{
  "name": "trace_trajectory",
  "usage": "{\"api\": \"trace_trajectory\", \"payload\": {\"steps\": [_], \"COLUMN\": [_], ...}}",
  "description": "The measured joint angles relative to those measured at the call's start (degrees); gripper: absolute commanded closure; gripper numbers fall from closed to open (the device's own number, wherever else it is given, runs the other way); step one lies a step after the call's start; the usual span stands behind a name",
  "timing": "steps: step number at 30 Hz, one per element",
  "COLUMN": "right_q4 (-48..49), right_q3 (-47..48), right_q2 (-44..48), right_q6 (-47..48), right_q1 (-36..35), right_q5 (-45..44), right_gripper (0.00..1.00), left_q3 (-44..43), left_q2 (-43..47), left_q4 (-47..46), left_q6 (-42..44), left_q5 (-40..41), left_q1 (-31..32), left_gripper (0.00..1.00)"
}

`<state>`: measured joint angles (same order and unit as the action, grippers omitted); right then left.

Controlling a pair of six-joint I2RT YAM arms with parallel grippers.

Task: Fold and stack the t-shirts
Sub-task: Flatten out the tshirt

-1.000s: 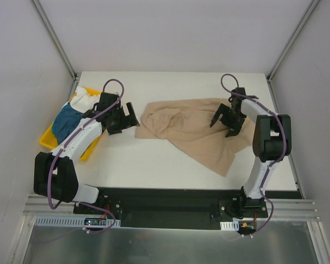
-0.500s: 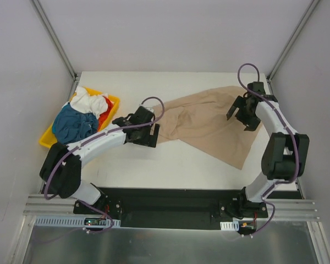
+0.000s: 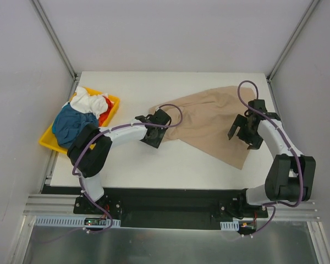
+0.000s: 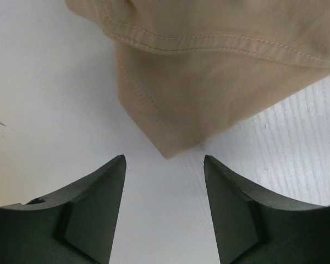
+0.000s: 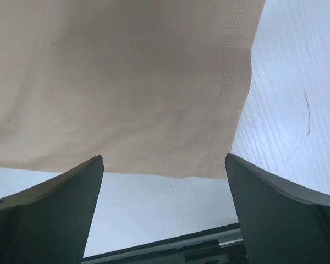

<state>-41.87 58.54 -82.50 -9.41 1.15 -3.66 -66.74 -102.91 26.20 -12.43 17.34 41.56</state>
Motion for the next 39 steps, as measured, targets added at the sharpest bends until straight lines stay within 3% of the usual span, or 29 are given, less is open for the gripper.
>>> {"api": "trace_trajectory", "payload": {"steps": [13, 15, 16, 17, 18, 29, 39], "right_q4": [0.0, -0.2, -0.2, -0.4, -0.6, -2.7, -7.3], "right_q3": [0.0, -0.1, -0.3, -0.4, -0.4, -3.0, -7.1], "right_q2": [3.0, 3.3, 3.5, 3.7, 4.0, 9.1, 15.2], "right_q6": [0.5, 0.5, 0.5, 0.5, 0.5, 1.1, 1.4], "right_q1": [0.0, 0.0, 0.0, 0.0, 0.0, 0.0, 1.7], "right_q5": [-0.3, -0.6, -0.9, -1.2, -1.4, -3.4, 0.3], "right_gripper": [0.03, 0.03, 0.03, 0.03, 0.03, 0.03, 0.03], "left_q3": [-0.2, -0.4, -0.4, -0.4, -0.4, 1.1, 4.3], "left_q2": [-2.2, -2.5, -2.6, -2.6, -2.8, -1.5, 15.2], "left_q4": [-3.8, -4.7, -5.0, -5.3, -5.5, -7.5, -10.6], "left_q6": [3.1, 3.1, 3.1, 3.1, 3.1, 3.5, -6.3], "left_q5": [-1.7, -2.8, -3.3, -3.7, -3.9, -11.7, -37.8], "left_q1": [-1.0, -1.6, -1.6, -1.7, -1.9, -2.1, -2.3], "left_gripper": [0.55, 0.63, 0.72, 0.92, 1.00, 1.00, 1.00]}}
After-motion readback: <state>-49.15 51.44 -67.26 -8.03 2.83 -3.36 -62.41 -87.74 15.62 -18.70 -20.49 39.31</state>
